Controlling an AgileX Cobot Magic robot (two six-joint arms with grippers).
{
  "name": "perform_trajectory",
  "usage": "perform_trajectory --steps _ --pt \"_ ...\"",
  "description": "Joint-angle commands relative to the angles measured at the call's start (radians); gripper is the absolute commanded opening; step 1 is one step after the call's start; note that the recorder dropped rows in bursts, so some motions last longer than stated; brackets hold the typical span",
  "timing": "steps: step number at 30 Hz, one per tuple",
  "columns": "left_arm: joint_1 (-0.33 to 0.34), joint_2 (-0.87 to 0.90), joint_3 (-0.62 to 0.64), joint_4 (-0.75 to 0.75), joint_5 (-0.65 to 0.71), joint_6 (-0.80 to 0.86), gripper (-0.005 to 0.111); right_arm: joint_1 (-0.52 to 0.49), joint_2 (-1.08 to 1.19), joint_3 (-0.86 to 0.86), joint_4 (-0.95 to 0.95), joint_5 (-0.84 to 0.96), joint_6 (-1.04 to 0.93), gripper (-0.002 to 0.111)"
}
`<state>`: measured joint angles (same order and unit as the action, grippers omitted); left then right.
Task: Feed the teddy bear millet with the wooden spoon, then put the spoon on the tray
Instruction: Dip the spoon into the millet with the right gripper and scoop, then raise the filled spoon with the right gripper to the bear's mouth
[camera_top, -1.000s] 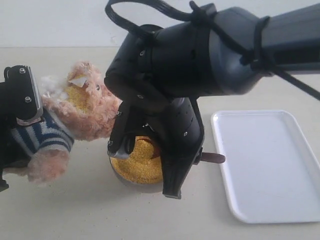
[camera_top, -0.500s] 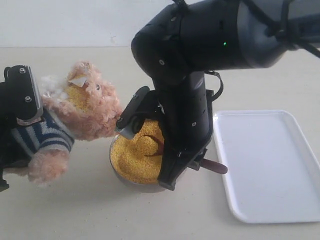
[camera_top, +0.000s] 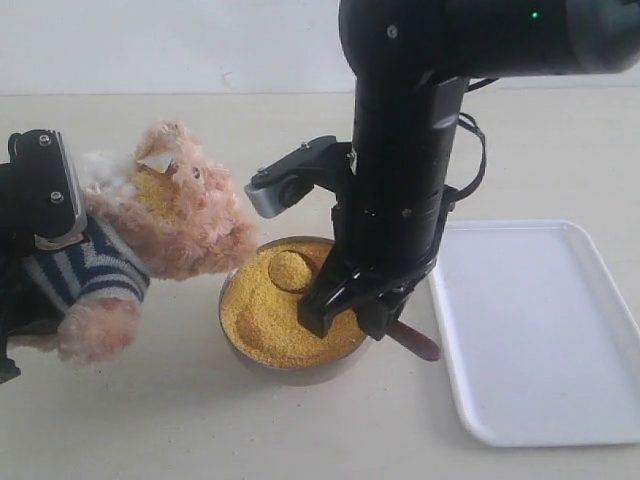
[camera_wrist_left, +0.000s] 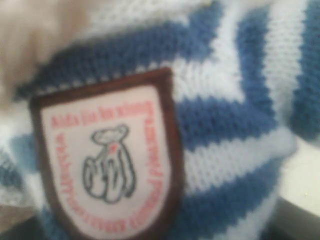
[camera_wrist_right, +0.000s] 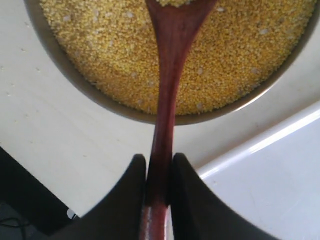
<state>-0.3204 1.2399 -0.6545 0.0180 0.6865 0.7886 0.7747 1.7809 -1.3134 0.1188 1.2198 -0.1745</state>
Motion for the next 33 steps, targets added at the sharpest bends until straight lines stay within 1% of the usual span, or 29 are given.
perform_trajectory --steps 1,14,16,22,28,33 --pt "-0.003 -0.005 0.001 -0.018 -0.025 -0.010 0.004 -0.009 -0.050 -0.001 0.016 0.001 -0.008 0.000" --pt "-0.003 0.083 0.001 0.017 -0.084 -0.026 0.004 -0.009 -0.156 -0.001 0.024 0.001 0.018 0.000" --pt "-0.003 0.102 0.001 0.017 -0.090 -0.033 0.004 -0.009 -0.169 -0.001 0.045 0.001 0.026 0.000" --pt "-0.003 0.120 -0.001 0.013 -0.097 -0.033 0.004 -0.007 -0.174 -0.001 0.184 0.001 0.029 0.000" --pt "-0.003 0.120 -0.010 -0.001 -0.099 -0.033 0.004 -0.007 -0.174 -0.021 0.190 0.001 0.047 0.000" --pt "-0.005 0.120 -0.010 -0.001 -0.099 -0.033 0.004 0.033 -0.149 -0.066 0.180 0.001 0.066 0.000"
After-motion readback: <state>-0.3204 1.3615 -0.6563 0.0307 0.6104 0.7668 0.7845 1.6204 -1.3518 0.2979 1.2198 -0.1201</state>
